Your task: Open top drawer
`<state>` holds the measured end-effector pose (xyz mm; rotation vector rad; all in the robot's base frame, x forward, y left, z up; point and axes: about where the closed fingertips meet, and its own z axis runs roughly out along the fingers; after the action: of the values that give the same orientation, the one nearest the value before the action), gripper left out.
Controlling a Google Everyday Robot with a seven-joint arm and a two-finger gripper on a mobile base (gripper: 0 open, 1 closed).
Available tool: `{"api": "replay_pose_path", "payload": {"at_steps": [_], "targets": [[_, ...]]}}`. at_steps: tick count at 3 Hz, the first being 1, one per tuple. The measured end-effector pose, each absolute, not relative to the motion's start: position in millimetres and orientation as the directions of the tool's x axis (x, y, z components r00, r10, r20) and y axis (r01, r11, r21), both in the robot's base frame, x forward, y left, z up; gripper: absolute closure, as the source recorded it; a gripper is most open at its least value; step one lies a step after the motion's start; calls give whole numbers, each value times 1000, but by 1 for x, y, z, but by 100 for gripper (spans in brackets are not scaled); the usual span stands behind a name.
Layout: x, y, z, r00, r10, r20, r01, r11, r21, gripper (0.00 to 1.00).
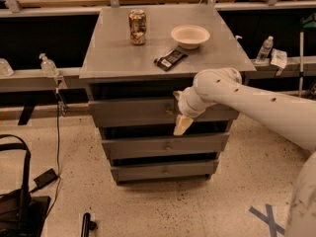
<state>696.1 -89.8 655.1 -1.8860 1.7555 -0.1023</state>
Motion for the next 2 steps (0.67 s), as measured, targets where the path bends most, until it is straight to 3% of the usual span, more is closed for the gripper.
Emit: {"api": "replay_pose_path", "payload": {"at_steps": [1,2], "targets": [[707,-90,648,134,-934,-331,-907,19,-421,41],[707,-90,648,136,-931,-340,-909,19,-417,48]]}}
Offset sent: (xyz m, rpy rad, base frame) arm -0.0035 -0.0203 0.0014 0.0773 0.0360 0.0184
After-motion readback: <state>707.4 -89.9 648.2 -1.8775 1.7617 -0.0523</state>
